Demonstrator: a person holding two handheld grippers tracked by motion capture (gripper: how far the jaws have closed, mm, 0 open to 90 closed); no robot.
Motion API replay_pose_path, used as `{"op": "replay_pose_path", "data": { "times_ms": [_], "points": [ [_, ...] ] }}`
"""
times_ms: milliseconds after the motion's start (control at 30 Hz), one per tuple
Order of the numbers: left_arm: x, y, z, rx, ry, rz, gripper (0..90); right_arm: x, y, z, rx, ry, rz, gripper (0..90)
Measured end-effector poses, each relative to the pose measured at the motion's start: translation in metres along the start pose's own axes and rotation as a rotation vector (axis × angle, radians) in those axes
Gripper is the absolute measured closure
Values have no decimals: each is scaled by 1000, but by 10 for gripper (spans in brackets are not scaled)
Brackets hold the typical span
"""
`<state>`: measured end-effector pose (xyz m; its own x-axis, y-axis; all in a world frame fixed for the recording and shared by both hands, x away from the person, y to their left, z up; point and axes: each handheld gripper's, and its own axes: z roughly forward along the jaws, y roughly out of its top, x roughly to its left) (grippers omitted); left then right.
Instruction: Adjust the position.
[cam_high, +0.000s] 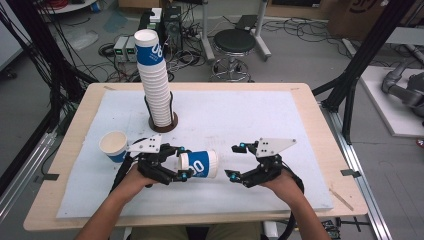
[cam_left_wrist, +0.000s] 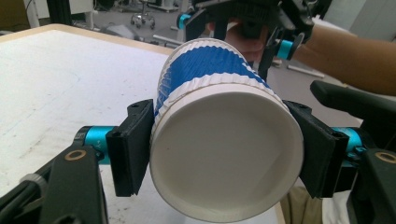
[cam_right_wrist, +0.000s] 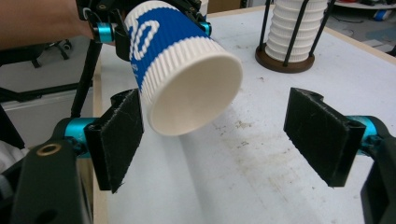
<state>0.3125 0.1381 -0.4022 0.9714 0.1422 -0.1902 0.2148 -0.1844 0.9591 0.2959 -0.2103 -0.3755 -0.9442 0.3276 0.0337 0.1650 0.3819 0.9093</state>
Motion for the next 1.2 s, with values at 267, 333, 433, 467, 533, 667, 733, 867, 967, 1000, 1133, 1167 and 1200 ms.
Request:
{"op": "replay_pose_path", "data": {
  "times_ms": [267,333,433,467,533,667,733,867,967,1000,1133,1167,1200],
  "points": [
    [-1,-3,2,-17,-10,6,292,1,-11,2,-13,15,35,204],
    [-2,-3,3,-22,-13,5,292,2,-12,3,-9,19,39,204],
    [-3,-3,4,-22,-22,8,292,4,-14,4,1,55,68,204],
    [-3,-3,4,-24,-23,12,292,2,-15,5,-11,36,50,204],
    [-3,-2,4,-26,-26,12,292,2,-16,6,-7,46,55,204],
    [-4,-2,5,-33,-38,12,292,3,-16,9,-6,65,60,204],
    [-5,-2,6,-34,-43,13,292,3,-16,10,-7,69,60,204],
    [-5,-2,7,-37,-48,16,292,4,-16,11,-11,81,66,204],
    [-5,-2,7,-36,-51,15,292,4,-16,11,-18,92,71,204],
    [-5,-2,7,-35,-52,17,292,4,-16,11,-20,94,72,204],
    [-5,-1,8,-37,-57,17,293,4,-15,11,-23,105,74,204],
    [-5,-1,8,-37,-59,18,293,4,-15,11,-22,109,72,204],
    [-5,-1,9,-38,-64,20,293,4,-15,12,-21,114,74,204]
  ]
}}
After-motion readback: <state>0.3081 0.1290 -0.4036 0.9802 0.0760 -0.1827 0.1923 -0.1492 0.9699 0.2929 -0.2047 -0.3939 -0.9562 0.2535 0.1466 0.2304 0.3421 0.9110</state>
